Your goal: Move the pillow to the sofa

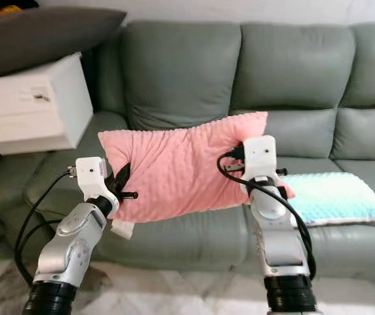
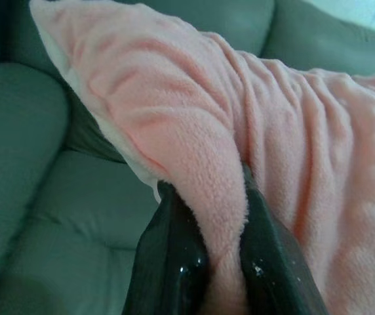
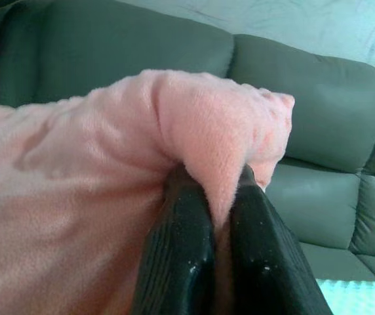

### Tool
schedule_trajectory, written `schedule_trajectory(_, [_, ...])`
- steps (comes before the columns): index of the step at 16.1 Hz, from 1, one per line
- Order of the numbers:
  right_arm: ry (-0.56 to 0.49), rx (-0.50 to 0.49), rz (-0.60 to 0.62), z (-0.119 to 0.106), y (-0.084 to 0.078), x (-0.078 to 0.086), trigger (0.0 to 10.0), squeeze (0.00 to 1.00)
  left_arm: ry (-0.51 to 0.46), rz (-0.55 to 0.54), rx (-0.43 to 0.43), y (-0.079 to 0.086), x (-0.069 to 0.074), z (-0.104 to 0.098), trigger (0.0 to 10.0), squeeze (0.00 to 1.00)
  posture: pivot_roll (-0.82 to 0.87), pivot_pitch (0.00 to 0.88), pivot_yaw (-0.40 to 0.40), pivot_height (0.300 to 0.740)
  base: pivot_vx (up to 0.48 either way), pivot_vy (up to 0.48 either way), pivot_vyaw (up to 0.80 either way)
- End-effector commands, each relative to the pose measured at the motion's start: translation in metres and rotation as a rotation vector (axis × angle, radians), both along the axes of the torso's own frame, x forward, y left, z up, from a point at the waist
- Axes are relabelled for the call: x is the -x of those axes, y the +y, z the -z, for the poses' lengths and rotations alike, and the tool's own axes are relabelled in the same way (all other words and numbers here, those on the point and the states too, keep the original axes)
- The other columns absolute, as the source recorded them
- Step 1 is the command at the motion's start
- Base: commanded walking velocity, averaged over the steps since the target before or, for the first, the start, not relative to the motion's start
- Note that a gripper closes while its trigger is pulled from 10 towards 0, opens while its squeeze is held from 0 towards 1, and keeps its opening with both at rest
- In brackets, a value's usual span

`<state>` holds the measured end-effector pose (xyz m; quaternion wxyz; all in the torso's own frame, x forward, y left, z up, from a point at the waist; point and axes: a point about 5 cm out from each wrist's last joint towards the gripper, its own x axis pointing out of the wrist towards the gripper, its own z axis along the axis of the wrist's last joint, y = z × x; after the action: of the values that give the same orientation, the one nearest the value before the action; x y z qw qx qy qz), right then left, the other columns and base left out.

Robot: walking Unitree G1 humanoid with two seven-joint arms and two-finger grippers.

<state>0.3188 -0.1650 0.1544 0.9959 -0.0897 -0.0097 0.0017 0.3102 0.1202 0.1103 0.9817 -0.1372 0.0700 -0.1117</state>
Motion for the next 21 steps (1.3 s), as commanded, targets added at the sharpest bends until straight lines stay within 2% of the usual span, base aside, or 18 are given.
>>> schedule_trajectory(1, [-0.056, -0.012, -0.038, -0.0135, 0.0121, -0.0023, 10.0, 0.0, -0.011, -0.026, -0.023, 0.008, -0.0016, -0.003, 10.0, 0.0, -0.06, 0.0, -0.008, 0.74, 0.0, 0.0, 0.0])
schedule_trajectory(9, [-0.058, -0.008, -0.038, -0.0137, 0.0113, -0.0028, 10.0, 0.0, -0.032, 0.004, -0.012, 0.0046, -0.0017, -0.0059, 10.0, 0.0, -0.06, 0.0, -0.007, 0.74, 0.0, 0.0, 0.0])
schedule_trajectory(21, [-0.054, -0.008, -0.041, -0.0128, 0.0123, -0.0022, 10.0, 0.0, -0.04, 0.027, -0.007, 0.0026, 0.0001, -0.0069, 10.0, 0.0, -0.06, 0.0, -0.008, 0.74, 0.392, 0.0, 0.0])
